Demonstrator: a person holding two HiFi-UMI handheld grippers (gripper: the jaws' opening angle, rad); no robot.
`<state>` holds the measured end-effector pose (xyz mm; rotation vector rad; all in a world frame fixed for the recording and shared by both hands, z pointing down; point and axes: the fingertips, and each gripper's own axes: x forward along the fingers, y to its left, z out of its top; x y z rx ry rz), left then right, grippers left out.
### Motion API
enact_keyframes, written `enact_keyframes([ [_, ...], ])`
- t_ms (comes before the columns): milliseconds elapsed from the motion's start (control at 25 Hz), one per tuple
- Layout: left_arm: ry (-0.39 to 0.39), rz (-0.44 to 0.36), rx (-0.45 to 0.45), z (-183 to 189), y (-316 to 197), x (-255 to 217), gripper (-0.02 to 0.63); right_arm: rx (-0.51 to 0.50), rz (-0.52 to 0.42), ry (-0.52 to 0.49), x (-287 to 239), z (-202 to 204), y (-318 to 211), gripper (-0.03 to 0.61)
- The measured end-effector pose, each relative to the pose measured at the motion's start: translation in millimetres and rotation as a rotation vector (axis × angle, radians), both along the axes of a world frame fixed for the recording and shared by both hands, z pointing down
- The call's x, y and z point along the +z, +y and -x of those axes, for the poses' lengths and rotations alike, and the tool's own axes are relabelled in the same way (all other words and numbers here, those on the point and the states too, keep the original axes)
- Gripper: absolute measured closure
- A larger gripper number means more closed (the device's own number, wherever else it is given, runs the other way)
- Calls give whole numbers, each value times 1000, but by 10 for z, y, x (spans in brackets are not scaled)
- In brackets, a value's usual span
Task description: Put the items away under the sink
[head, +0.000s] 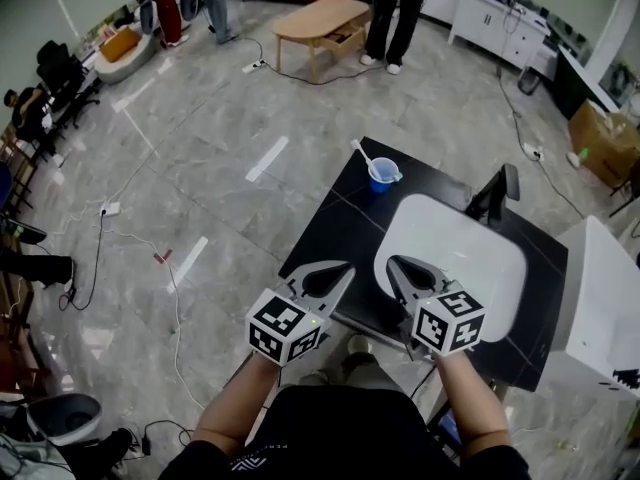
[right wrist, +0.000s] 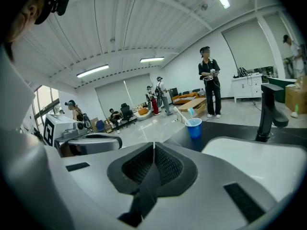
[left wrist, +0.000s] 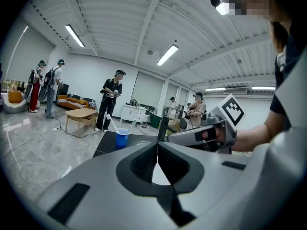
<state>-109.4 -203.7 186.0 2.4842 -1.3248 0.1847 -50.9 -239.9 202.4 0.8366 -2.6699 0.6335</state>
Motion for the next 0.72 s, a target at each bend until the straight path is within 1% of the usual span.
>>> enact_keyframes([
  [120, -11, -1, 4, -80, -153, 30, 604, -4, 7, -3, 22, -37, -160, 541],
  [320, 13, 16, -12, -160, -413, 111, 604, -14, 17, -4, 94, -66, -430, 541],
  [480, 0, 25, -25, -187, -592, 175, 604, -39, 36, -8, 173, -60, -599, 540],
  [720, -5, 55, -69, -137, -837, 364, 604, -80, -9, -12, 290, -14, -890, 540],
])
